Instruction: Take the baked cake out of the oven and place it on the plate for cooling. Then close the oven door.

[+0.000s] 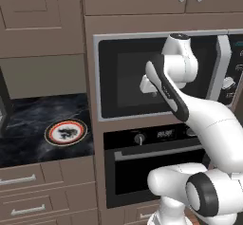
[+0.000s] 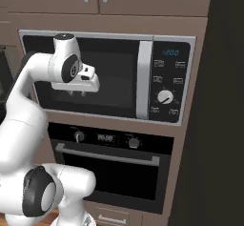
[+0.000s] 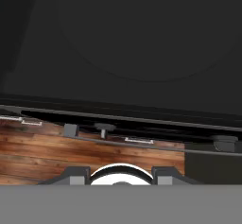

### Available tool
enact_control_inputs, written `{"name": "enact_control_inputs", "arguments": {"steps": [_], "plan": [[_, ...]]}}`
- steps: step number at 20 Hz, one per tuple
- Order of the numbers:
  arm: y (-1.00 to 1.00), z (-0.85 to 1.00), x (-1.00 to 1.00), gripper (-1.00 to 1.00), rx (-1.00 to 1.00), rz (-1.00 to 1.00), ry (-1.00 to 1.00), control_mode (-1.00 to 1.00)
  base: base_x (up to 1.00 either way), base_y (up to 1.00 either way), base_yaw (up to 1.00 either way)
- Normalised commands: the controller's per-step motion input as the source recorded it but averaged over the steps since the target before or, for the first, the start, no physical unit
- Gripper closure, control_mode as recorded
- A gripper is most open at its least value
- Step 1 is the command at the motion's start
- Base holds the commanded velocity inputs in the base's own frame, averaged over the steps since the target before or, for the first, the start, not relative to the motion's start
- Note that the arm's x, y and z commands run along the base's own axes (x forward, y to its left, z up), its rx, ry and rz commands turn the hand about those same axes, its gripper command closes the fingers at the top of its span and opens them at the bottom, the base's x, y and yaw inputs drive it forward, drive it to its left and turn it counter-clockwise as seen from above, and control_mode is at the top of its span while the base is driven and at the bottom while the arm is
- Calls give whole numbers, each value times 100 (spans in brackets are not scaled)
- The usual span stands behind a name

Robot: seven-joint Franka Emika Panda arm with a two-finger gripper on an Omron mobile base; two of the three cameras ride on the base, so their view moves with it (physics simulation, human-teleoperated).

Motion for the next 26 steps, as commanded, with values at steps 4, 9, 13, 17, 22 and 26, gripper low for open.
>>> {"name": "enact_control_inputs", "arguments": {"steps": [4, 9, 13, 17, 22, 26], "plan": [[0, 0, 0, -100, 0, 0, 0, 100, -17, 0, 0], [0, 0, 0, -100, 0, 0, 0, 100, -89, 2, -1], [0, 0, 0, -100, 0, 0, 0, 100, -73, 14, -9], [0, 0, 0, -100, 0, 0, 0, 100, -10, 37, -35], [0, 0, 0, -100, 0, 0, 0, 100, 11, 73, -56], [0, 0, 0, -100, 0, 0, 0, 100, 24, 81, -61]]}}
